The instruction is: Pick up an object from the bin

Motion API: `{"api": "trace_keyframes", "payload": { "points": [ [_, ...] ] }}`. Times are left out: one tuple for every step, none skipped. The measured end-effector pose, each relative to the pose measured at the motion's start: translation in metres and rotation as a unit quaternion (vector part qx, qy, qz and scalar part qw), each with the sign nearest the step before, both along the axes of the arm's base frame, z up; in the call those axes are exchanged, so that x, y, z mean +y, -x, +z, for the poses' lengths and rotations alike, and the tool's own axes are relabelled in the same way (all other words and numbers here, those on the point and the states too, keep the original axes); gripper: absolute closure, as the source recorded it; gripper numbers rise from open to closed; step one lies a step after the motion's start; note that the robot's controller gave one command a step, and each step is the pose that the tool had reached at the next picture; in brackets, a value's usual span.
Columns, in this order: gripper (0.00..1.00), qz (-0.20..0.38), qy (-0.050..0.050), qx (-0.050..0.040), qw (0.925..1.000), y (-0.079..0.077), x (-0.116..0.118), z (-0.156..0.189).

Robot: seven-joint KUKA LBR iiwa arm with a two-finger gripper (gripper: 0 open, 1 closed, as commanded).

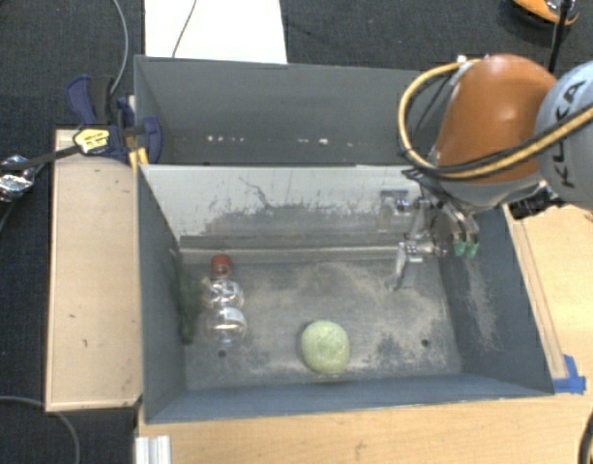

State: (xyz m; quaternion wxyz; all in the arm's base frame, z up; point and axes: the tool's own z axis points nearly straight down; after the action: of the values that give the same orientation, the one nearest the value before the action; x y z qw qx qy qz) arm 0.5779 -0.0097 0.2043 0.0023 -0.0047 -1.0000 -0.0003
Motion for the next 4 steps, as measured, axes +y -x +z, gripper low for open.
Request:
{"api": "trace_keyframes", "payload": {
  "points": [
    [0.00, 0.000, 0.000, -0.0041, 1.0000, -0.001, 0.000, 0.005],
    [0.00, 0.038, 0.001, -0.0072, 0.9993, 0.011, 0.005, -0.014],
    [0.00, 0.092, 0.000, -0.0068, 0.9957, 0.028, 0.014, -0.066],
    [0.00, 0.088, 0.000, -0.0039, 0.9961, 0.048, 0.024, -0.096]
  ]
}}
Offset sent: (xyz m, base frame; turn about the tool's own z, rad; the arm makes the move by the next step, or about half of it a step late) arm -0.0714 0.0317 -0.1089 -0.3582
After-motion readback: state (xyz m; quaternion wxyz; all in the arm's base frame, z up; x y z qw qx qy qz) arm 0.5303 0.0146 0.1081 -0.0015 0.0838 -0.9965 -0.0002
